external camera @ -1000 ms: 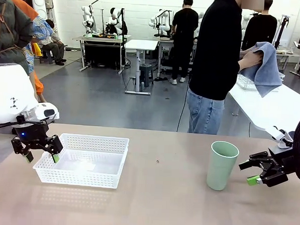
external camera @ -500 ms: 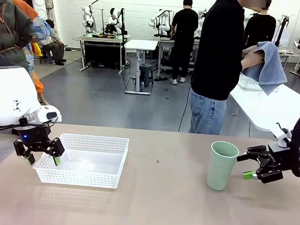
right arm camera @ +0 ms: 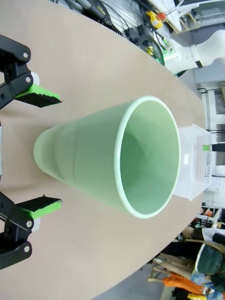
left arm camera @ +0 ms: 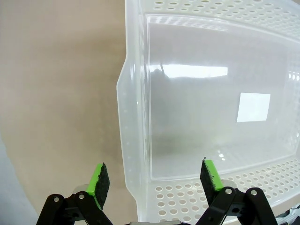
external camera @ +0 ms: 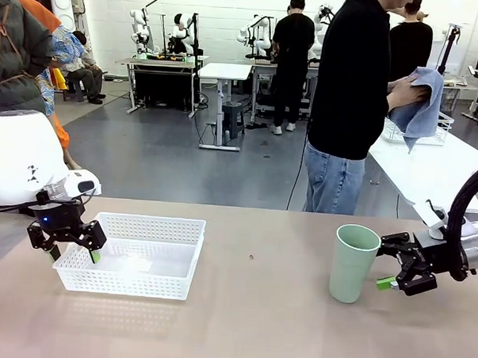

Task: Clean and organize the cups into the basket.
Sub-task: Pick up the Organizing basket and move it to the center of the table, then pick up the Reusable plastic cup from the right side of the table and place it inside the Organizing basket.

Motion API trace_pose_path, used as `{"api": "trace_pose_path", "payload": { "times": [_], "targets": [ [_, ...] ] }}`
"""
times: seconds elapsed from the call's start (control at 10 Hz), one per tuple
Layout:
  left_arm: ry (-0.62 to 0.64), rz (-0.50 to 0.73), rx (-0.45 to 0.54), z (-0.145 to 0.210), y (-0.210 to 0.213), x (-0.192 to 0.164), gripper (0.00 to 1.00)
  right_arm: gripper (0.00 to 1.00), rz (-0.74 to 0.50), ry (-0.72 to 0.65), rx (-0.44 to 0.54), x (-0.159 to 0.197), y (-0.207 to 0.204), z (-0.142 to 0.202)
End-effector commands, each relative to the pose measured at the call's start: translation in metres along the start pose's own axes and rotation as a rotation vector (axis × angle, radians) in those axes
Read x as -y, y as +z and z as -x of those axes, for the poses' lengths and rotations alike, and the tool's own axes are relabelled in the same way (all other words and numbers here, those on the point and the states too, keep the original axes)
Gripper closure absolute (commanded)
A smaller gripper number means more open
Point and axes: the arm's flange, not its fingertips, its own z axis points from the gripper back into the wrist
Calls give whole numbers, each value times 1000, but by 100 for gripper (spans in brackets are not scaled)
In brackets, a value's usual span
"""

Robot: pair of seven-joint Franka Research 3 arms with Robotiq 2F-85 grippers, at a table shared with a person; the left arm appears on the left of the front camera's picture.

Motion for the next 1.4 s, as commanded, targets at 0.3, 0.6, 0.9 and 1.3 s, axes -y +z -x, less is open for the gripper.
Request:
{"api": "trace_pose_path", "payload": {
  "times": [0.3, 0.6, 0.9, 1.3],
  "targets": [
    [6, -17, 17, -6, -6, 6, 0, 0, -22, -36, 35, 24, -32, 7],
    [17, -24, 3, -10, -9, 7, 0, 0, -57, -57, 18, 31, -45, 12],
    [21, -28, -17, -13, -10, 6, 0, 0, -109, -66, 8, 35, -56, 15],
    [22, -60, -58, -14, -14, 4, 0, 0, -161, -96, -9, 41, -67, 17]
  ]
}}
